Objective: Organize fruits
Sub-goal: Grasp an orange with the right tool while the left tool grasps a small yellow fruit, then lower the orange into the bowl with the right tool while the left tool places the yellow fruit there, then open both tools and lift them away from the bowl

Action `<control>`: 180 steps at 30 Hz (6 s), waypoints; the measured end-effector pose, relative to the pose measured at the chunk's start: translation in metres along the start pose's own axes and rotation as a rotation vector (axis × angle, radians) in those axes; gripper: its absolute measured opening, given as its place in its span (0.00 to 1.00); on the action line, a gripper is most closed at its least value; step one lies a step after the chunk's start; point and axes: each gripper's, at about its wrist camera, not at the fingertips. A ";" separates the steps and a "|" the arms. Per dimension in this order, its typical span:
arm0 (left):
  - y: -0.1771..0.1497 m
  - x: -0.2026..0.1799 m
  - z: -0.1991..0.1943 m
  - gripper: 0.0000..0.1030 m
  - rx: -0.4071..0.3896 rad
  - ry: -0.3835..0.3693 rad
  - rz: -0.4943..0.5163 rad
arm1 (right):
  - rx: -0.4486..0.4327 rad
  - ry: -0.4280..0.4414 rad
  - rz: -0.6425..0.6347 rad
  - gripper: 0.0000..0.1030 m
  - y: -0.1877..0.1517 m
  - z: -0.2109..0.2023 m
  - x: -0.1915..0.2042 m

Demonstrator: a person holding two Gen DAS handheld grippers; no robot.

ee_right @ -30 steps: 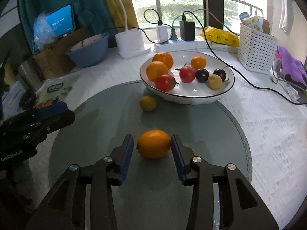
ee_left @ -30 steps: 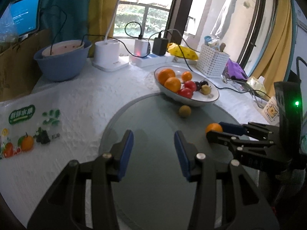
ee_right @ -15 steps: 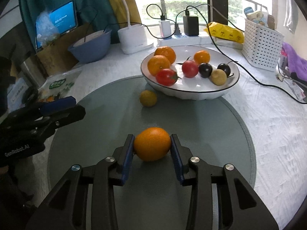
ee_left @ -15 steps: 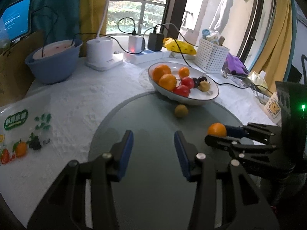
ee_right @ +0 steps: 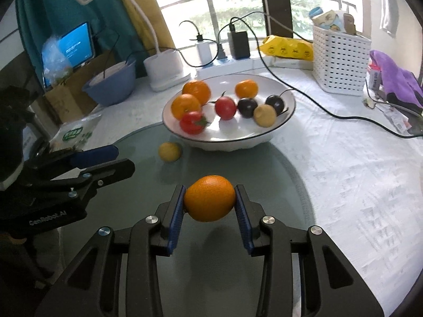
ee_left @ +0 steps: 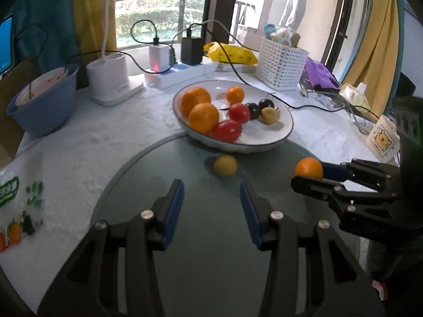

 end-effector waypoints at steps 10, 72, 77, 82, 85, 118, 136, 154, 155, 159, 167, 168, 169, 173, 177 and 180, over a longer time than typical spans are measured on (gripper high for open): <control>0.014 -0.007 0.030 0.44 0.049 0.003 0.015 | -0.017 -0.011 0.037 0.38 0.006 -0.001 -0.027; 0.067 -0.046 0.051 0.29 0.057 -0.094 0.109 | -0.103 0.000 0.052 0.38 0.044 -0.004 -0.058; 0.068 -0.042 0.046 0.29 0.037 -0.085 0.096 | -0.099 -0.001 0.048 0.38 0.046 -0.002 -0.057; 0.068 -0.029 0.038 0.30 0.012 -0.062 0.075 | -0.095 0.007 0.028 0.38 0.050 0.002 -0.049; 0.069 -0.021 0.035 0.30 0.001 -0.048 0.060 | -0.093 0.015 0.012 0.38 0.054 0.006 -0.043; 0.069 0.083 0.042 0.46 -0.106 0.130 -0.145 | -0.059 0.044 -0.066 0.38 0.118 0.090 -0.016; 0.064 0.065 0.022 0.46 -0.126 0.130 -0.110 | -0.086 0.009 -0.074 0.55 0.112 0.065 -0.011; 0.039 0.033 -0.024 0.53 -0.162 0.134 -0.070 | -0.091 -0.024 -0.069 0.55 0.071 0.018 -0.006; 0.038 0.031 -0.026 0.63 -0.165 0.132 -0.070 | -0.092 -0.025 -0.070 0.55 0.069 0.016 -0.006; 0.030 0.025 -0.037 0.69 -0.178 0.126 -0.068 | -0.101 -0.029 -0.068 0.55 0.060 0.004 -0.005; 0.013 0.012 -0.054 0.69 -0.186 0.118 -0.052 | -0.114 -0.039 -0.068 0.55 0.041 -0.018 0.002; 0.012 0.011 -0.056 0.69 -0.187 0.118 -0.051 | -0.115 -0.040 -0.068 0.55 0.039 -0.019 0.002; 0.010 0.009 -0.058 0.69 -0.188 0.118 -0.049 | -0.118 -0.042 -0.068 0.55 0.037 -0.022 0.003; 0.004 0.005 -0.066 0.70 -0.196 0.116 -0.042 | -0.128 -0.046 -0.067 0.55 0.030 -0.032 0.006; 0.001 0.000 -0.075 0.70 -0.210 0.116 -0.032 | -0.141 -0.049 -0.065 0.55 0.024 -0.041 0.010; -0.001 -0.002 -0.081 0.70 -0.219 0.117 -0.026 | -0.151 -0.050 -0.065 0.55 0.021 -0.048 0.012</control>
Point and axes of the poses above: each gripper's, at about its wrist camera, not at the fingertips, and z roughly the way its jaws point, x to its left, y to its top, and after that the axes turned 6 degrees about -y, right-handed
